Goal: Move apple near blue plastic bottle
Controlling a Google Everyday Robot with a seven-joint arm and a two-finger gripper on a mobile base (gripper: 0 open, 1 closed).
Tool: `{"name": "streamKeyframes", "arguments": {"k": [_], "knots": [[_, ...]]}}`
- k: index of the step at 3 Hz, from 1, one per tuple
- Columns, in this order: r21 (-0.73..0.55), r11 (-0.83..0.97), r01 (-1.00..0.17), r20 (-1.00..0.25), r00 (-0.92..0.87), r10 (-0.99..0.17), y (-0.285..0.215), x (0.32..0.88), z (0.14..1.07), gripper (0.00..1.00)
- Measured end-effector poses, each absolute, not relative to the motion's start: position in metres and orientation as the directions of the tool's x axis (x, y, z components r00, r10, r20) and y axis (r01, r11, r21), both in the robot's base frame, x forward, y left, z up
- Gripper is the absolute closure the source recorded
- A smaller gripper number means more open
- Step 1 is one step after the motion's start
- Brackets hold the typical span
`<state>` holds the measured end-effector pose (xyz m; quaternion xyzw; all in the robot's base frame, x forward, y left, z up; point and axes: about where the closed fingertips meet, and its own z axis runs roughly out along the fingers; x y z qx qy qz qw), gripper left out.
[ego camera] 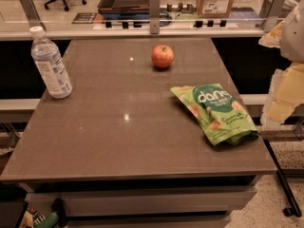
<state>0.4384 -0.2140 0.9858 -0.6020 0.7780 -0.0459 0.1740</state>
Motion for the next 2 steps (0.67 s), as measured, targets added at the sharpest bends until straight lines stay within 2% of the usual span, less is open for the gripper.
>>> {"name": "streamKeyframes", "arguments": {"k": [1, 2], "knots": [[-0.281, 0.271, -0.921, -0.215, -0.215, -0.953, -0.214, 0.438, 0.986, 0.00], [-0.280, 0.312, -0.908, -0.275, -0.236, -0.932, -0.220, 0.457, 0.988, 0.00]]}}
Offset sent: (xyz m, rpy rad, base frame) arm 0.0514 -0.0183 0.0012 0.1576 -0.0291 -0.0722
